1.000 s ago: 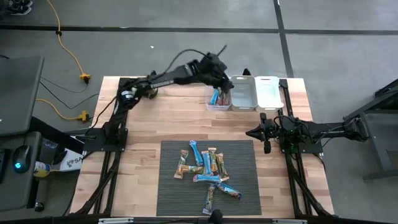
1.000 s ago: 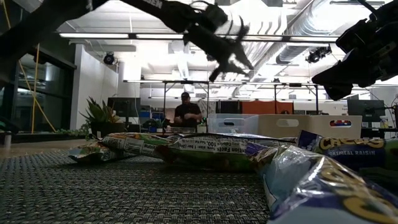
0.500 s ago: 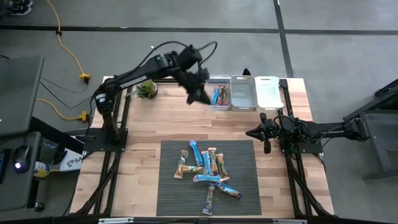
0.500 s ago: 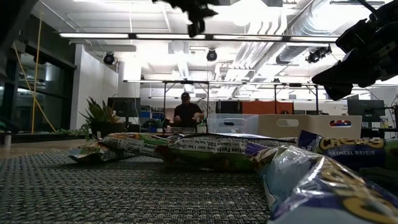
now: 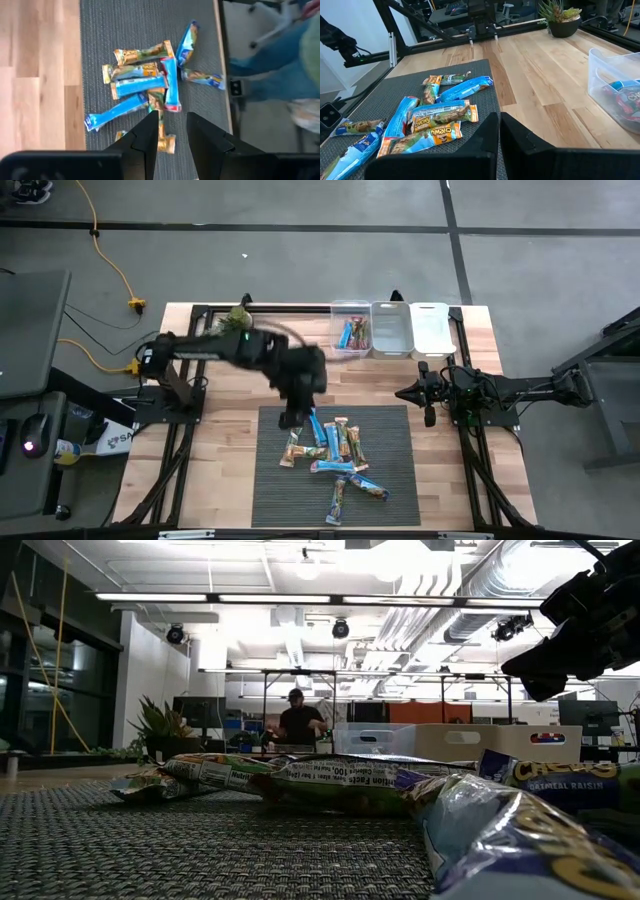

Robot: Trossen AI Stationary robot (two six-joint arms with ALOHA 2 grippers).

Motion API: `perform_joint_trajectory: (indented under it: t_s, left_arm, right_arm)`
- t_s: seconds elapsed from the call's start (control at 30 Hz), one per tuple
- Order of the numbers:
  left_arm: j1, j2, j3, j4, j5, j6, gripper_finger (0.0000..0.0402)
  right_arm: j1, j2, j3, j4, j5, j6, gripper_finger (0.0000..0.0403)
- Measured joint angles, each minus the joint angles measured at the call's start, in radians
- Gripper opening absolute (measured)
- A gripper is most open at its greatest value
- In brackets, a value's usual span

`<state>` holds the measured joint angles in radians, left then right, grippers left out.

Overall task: Pick and place Granola Bars by type
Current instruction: Put the orange granola bar into the gray bin

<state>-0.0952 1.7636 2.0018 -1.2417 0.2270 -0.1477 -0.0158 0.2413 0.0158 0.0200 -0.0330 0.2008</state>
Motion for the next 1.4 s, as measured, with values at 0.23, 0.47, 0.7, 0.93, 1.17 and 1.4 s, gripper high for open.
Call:
perform_joint_trajectory:
  t_s: [0.23,0.47,0.7,0.93,1.17,1.4]
  left_arm:
    - [-0.173,0.04,-0.001,0.051,-0.215,-0.13,0.0099]
    - [-0.28,0.132,0.0,0.119,-0.265,-0.168,0.0099]
    - [-0.287,0.243,0.0,0.073,-0.315,-0.691,0.0099]
    - [-0.286,0.312,0.0,-0.193,-0.37,-1.184,0.0099]
    - [-0.277,0.321,0.001,-0.249,-0.506,-1.445,0.0099]
    - [-0.249,0.338,0.001,-0.244,-0.485,-1.459,0.0103]
  right_arm:
    - [0.0,0.0,0.0,0.0,0.0,0.0,0.0]
    - [0.0,0.001,0.0,0.003,0.0,0.0,0.0]
    - [0.0,0.007,-0.001,0.001,0.0,0.0,0.0]
    - [0.0,0.012,-0.001,0.0,0.0,0.0,0.0]
    - [0.0,0.023,-0.001,0.002,0.0,0.0,0.0]
    - [0.0,0.021,-0.001,0.002,0.0,0.0,0.0]
